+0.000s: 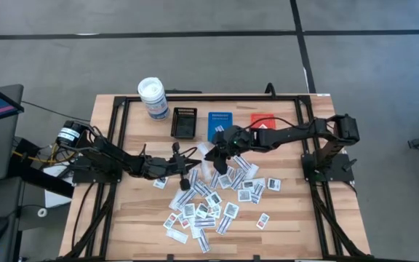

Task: Pick & Place First Aid Supplies
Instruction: Put the blue bandage into the blue bin

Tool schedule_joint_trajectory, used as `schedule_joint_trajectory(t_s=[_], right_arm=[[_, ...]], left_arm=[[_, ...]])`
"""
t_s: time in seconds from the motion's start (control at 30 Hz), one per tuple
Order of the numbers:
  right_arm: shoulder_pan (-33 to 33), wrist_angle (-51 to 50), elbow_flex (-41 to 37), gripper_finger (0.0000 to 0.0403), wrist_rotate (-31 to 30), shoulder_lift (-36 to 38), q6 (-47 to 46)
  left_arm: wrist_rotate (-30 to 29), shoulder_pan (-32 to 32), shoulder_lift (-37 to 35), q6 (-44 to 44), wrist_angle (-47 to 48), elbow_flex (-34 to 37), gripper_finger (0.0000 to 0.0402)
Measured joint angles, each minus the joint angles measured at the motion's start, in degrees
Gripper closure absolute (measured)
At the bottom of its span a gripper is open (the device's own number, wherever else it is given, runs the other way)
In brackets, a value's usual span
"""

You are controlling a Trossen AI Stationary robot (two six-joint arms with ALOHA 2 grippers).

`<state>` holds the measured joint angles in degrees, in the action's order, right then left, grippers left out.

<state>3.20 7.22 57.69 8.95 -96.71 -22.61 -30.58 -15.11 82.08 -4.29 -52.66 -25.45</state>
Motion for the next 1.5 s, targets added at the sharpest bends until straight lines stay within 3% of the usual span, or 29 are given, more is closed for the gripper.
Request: schedule_joint_trajectory(t_s=[1.5], right_arm=[[-0.6, 1.3, 0.0, 0.0339, 0.0, 0.0, -0.8]], left_arm=[[-0.9, 0.5, 0.0, 0.0, -2.7, 0.0, 0.0396]])
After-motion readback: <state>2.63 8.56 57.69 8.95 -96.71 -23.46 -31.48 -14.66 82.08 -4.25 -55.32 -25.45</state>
